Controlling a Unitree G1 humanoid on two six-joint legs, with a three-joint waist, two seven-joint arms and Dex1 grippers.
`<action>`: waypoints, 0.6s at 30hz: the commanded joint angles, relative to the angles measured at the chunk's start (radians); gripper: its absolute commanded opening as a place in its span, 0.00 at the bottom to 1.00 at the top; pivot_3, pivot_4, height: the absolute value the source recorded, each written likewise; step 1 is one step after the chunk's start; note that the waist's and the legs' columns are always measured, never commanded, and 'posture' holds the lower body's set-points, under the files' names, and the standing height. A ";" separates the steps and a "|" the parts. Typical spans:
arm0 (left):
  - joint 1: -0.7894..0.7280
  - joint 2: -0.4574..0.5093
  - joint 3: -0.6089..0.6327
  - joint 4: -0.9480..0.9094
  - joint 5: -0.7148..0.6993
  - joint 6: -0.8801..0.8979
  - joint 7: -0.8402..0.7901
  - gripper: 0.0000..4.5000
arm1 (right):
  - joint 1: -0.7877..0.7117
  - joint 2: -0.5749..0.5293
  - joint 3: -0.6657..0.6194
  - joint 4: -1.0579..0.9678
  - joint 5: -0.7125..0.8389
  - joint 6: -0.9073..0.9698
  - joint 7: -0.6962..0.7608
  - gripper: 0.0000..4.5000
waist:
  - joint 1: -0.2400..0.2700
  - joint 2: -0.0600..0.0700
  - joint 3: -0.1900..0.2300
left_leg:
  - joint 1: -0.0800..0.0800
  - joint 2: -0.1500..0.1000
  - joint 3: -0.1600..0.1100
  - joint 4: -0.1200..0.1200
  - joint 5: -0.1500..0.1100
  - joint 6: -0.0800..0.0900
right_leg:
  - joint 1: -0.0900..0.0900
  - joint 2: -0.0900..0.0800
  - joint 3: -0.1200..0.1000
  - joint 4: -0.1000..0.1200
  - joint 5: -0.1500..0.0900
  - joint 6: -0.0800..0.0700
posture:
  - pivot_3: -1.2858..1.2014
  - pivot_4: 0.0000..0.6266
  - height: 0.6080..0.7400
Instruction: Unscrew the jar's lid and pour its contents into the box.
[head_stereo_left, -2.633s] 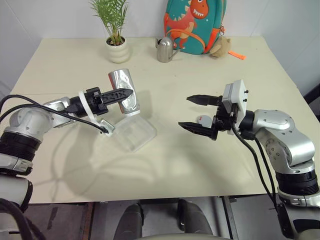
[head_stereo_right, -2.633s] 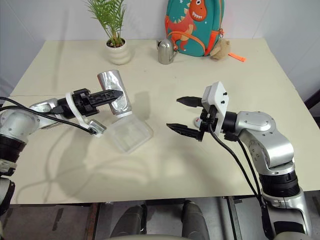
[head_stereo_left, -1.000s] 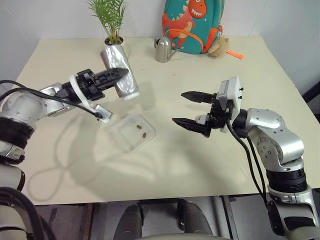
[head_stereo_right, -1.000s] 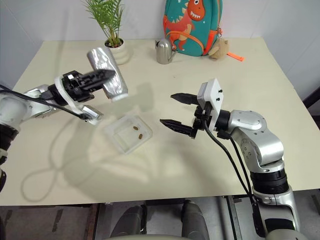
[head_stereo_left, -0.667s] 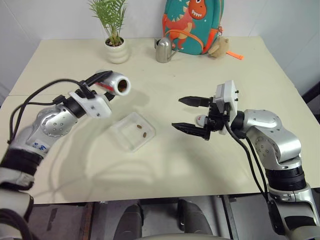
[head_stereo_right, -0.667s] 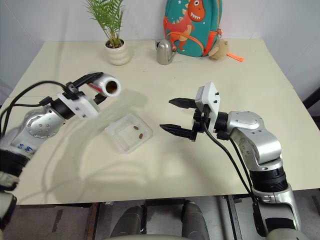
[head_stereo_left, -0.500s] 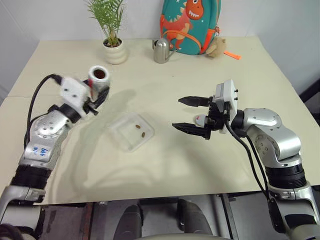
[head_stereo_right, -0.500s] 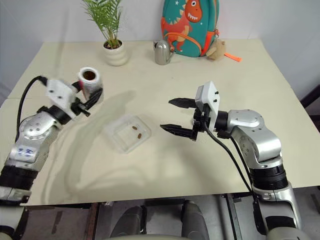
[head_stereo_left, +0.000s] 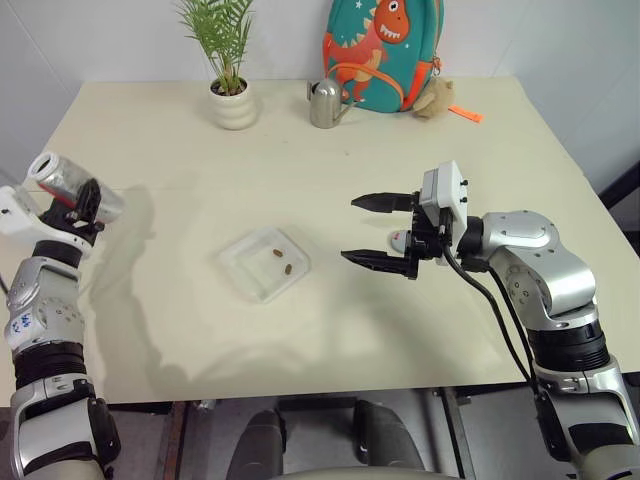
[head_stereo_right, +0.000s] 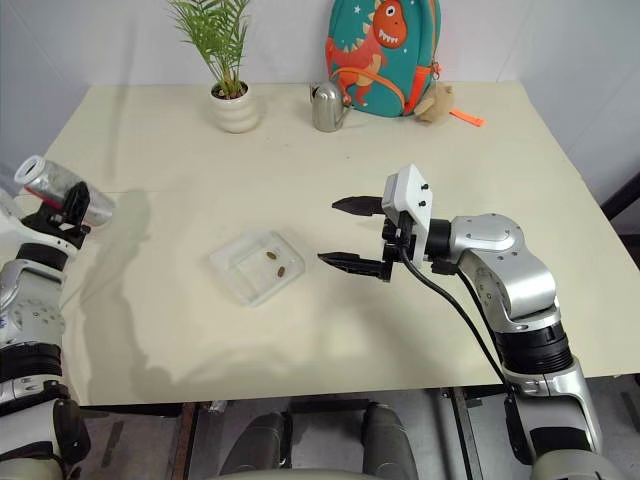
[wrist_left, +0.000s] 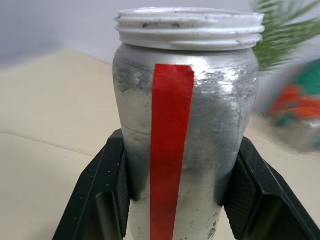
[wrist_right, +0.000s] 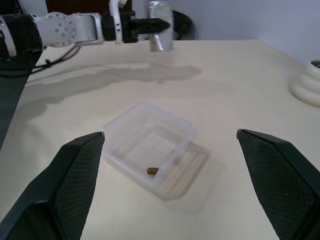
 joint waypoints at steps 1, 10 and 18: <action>-0.042 0.031 -0.005 0.115 0.120 -0.147 0.011 0.45 | -0.020 0.010 -0.007 -0.023 0.000 -0.021 -0.008 0.99 | 0.002 -0.001 0.000 | 0.000 0.000 0.000 0.000 0.000 0.000 | 0.000 0.000 0.000 0.000 0.000 0.000 | 0.52 0.24 1.00; -0.066 0.030 -0.014 0.287 0.239 -0.261 0.014 0.60 | -0.017 0.036 -0.008 -0.024 -0.008 -0.022 -0.032 1.00 | 0.001 -0.002 -0.001 | 0.000 0.000 0.000 -0.002 0.000 0.000 | 0.000 0.000 -0.001 -0.001 0.000 0.000 | 0.52 0.24 1.00; 0.028 0.064 -0.009 0.184 0.259 -0.224 -0.027 1.00 | -0.015 0.039 -0.008 -0.034 -0.005 -0.015 -0.033 1.00 | -0.006 -0.002 -0.001 | 0.000 0.000 0.001 -0.003 0.000 -0.001 | -0.001 0.000 -0.001 -0.001 0.000 0.000 | 0.52 0.24 1.00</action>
